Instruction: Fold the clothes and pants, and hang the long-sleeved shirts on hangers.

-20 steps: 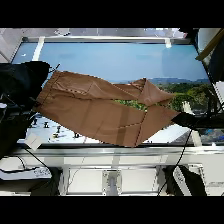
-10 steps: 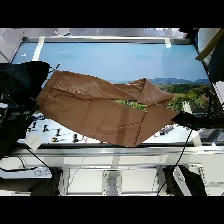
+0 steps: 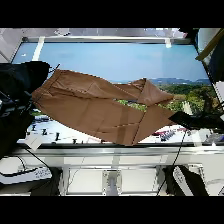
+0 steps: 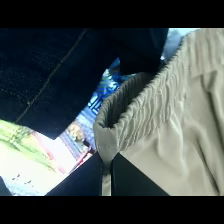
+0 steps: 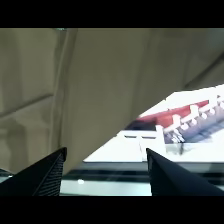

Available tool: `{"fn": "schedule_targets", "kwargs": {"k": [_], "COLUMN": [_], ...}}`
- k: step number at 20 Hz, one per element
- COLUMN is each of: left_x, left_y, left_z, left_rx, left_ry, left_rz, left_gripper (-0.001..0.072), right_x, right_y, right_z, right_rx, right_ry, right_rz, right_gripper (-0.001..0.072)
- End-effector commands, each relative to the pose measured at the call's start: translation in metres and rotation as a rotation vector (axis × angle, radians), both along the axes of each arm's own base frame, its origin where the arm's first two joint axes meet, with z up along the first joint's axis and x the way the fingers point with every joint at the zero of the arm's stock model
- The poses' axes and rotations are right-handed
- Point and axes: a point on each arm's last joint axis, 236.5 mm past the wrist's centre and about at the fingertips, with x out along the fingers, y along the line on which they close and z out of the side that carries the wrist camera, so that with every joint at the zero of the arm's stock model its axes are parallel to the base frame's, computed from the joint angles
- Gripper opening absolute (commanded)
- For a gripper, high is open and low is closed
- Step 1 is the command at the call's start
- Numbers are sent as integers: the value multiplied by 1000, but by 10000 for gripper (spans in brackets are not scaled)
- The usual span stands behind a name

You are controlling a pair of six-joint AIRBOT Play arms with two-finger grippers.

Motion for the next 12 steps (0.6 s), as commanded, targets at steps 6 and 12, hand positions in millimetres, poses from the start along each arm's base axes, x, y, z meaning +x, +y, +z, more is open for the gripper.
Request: {"fn": "schedule_targets", "kwargs": {"k": [6, 12], "left_x": [-10, -10], "left_y": [-17, -17], "left_z": [13, 13], "left_rx": [-21, -21], "left_ry": [19, 19], "left_rz": [-58, -58], "left_gripper": [26, 25], "right_x": [80, 125], "right_y": [96, 102], "right_z": [-92, -91], "right_rx": [-104, -502], "right_ry": [28, 88], "right_rz": [348, 640], "right_gripper": [383, 393]}}
